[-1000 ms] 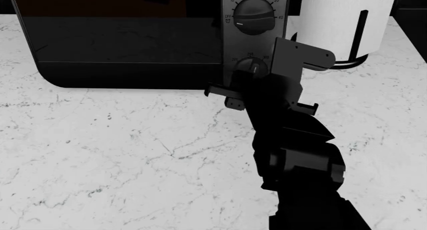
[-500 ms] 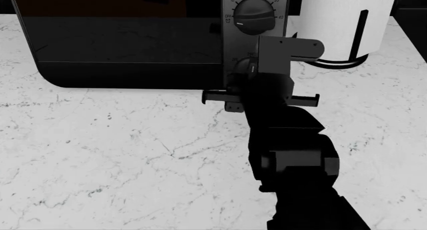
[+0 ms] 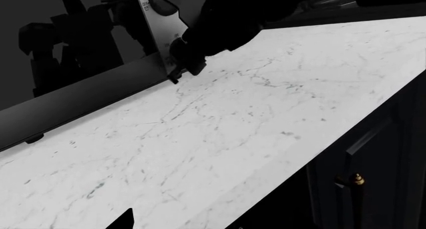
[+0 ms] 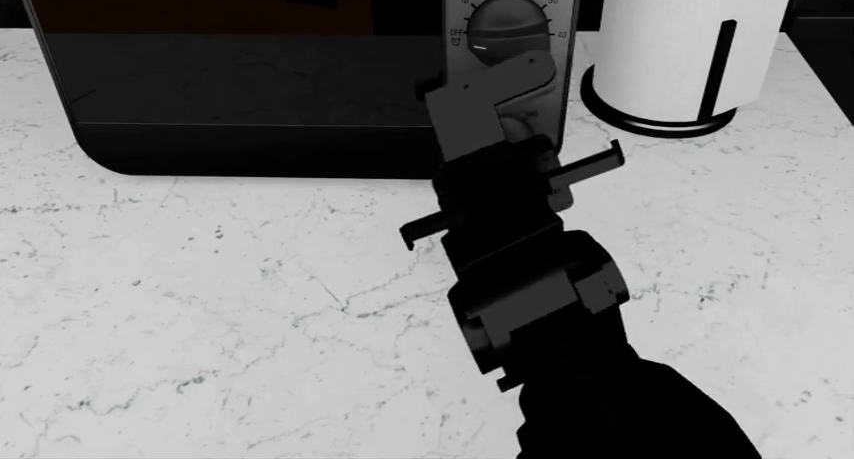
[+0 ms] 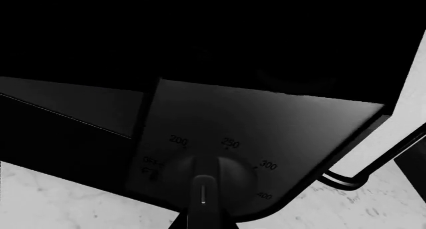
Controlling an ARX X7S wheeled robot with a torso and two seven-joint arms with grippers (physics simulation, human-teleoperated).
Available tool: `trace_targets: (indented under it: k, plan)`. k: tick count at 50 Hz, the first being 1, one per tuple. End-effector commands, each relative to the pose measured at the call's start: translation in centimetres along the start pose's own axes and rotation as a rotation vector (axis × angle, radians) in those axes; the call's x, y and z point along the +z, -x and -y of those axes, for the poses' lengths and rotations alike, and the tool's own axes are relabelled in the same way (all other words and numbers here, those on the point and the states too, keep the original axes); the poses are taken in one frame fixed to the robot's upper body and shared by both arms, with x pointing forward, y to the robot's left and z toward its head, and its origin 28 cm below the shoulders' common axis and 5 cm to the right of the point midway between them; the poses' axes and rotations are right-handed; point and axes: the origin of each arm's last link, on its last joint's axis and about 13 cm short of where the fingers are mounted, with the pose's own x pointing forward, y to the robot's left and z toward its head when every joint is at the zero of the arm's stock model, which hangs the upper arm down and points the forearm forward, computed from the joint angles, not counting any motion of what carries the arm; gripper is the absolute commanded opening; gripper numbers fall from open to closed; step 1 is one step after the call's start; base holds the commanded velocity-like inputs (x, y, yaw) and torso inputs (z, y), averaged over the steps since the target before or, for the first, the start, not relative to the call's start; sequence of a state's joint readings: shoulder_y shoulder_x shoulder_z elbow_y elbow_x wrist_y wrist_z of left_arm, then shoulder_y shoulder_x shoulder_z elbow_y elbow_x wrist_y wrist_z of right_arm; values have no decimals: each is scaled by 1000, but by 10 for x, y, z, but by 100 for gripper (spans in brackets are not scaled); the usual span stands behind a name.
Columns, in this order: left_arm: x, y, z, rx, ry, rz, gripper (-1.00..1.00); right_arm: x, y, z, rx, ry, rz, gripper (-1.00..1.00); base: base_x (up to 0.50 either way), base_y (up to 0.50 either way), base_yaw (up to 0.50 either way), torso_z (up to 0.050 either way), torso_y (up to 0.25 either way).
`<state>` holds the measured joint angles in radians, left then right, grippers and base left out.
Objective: Decrease the toaster oven temperature.
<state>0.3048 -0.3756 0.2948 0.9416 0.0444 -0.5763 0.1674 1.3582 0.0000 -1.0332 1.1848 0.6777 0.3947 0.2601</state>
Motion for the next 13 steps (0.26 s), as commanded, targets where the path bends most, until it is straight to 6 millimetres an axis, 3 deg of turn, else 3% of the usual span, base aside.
trace_targets:
  k: [1, 13]
  plan:
    - [2, 1, -3, 30, 3, -3, 100, -18, 0, 6, -143, 240, -94, -100, -10, -3, -5, 0, 0]
    - [1, 1, -3, 35, 6, -6, 100, -20, 3, 11, -254, 468, -109, -100, -5, -3, -7, 0, 0]
